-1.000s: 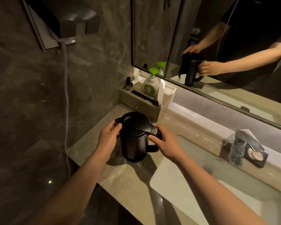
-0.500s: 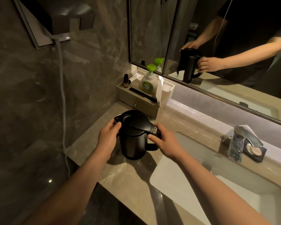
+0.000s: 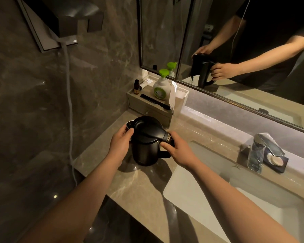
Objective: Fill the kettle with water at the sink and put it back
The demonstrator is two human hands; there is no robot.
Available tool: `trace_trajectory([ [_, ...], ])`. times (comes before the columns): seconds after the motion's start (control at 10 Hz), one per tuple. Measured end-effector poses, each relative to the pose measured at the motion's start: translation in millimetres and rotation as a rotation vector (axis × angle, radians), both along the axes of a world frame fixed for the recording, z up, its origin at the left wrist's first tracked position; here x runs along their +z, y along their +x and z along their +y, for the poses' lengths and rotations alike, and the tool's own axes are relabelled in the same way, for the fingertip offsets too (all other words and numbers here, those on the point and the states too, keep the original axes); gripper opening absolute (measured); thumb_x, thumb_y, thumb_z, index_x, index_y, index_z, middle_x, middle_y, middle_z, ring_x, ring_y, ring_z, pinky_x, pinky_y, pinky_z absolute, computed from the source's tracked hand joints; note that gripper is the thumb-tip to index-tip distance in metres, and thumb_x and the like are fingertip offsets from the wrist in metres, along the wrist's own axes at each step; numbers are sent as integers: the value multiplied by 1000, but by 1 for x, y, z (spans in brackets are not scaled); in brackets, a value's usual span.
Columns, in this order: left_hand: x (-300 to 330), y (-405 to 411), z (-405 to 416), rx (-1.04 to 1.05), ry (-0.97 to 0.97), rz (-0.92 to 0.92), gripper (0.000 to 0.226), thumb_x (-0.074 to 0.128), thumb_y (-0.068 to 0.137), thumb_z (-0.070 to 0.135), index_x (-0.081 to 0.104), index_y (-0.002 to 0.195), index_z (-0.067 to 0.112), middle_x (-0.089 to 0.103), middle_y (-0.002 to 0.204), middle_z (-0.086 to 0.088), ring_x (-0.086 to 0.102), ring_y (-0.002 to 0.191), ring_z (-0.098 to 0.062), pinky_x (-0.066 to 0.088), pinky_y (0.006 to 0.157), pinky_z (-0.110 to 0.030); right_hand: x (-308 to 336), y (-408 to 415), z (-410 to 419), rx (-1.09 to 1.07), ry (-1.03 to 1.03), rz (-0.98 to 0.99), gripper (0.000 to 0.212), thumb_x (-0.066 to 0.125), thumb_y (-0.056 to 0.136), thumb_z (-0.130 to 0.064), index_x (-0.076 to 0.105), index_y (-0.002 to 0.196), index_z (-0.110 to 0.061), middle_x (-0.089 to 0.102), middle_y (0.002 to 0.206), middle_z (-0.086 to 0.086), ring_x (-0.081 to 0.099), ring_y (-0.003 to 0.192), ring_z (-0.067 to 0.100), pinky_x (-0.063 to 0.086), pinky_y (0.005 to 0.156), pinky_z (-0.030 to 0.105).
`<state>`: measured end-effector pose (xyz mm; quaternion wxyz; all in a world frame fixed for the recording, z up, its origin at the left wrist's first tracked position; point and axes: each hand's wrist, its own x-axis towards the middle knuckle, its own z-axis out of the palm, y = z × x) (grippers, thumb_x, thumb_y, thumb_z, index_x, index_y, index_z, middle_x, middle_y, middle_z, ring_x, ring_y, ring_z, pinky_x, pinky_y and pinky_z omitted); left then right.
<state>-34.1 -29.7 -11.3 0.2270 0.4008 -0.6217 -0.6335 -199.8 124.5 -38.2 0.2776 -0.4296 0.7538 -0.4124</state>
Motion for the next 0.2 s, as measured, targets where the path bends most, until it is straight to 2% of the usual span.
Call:
trace_trajectory([
  [0.1, 7, -6, -3, 32, 45, -2, 23, 49, 101, 29, 64, 106, 45, 69, 104, 24, 60, 99, 10, 45, 76, -14, 16, 1, -1, 22, 54, 6, 33, 59, 96, -37, 51, 127, -29, 61, 108, -6, 60, 100, 16, 42, 75, 17],
  [0.2, -7, 12, 2, 133, 71, -18, 32, 48, 101, 33, 59, 131, 30, 61, 125, 12, 56, 114, -9, 45, 95, -31, 50, -7, 13, -173, -87, 60, 35, 59, 96, -38, 57, 128, -24, 63, 111, -5, 61, 102, 14, 50, 86, 27],
])
